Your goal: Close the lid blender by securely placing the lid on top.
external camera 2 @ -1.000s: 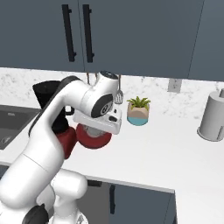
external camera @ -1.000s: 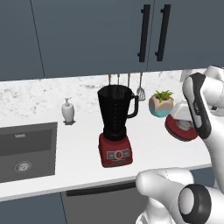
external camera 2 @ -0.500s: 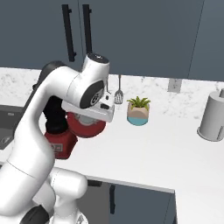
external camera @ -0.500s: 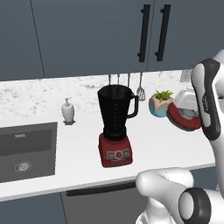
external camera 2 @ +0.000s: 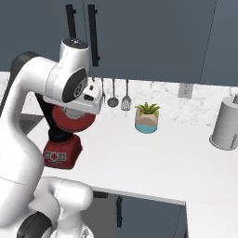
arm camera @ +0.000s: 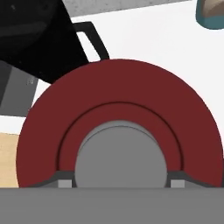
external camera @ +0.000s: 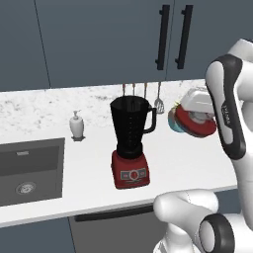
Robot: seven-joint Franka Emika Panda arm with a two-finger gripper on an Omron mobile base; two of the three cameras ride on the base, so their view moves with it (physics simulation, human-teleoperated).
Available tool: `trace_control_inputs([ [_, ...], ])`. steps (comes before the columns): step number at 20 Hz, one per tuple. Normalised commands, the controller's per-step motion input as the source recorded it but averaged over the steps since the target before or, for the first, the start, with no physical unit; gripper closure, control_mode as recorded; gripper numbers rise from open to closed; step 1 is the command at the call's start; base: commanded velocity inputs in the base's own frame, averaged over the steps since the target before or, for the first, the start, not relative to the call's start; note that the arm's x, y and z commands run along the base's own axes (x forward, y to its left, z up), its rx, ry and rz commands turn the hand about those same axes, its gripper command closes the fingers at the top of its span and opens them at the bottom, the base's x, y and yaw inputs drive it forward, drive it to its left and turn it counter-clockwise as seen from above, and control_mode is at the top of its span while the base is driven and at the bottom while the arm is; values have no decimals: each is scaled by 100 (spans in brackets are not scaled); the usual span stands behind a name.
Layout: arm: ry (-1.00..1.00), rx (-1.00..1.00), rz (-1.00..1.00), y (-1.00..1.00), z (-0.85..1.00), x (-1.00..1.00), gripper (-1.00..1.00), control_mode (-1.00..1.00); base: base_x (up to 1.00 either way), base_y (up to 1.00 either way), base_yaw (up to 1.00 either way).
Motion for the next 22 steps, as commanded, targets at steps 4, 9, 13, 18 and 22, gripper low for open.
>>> trace_control_inputs([
  [4,-1,-2,0,50,48,0,100,-100,0,0,0],
  [9,0,-4,0,49,46,0,100,-100,0,0,0],
  [13,0,-7,0,52,12,1,100,-100,0,0,0],
  [18,0,-7,0,41,0,8,100,-100,0,0,0],
  [22,0,-8,0,29,0,19,100,-100,0,0,0],
])
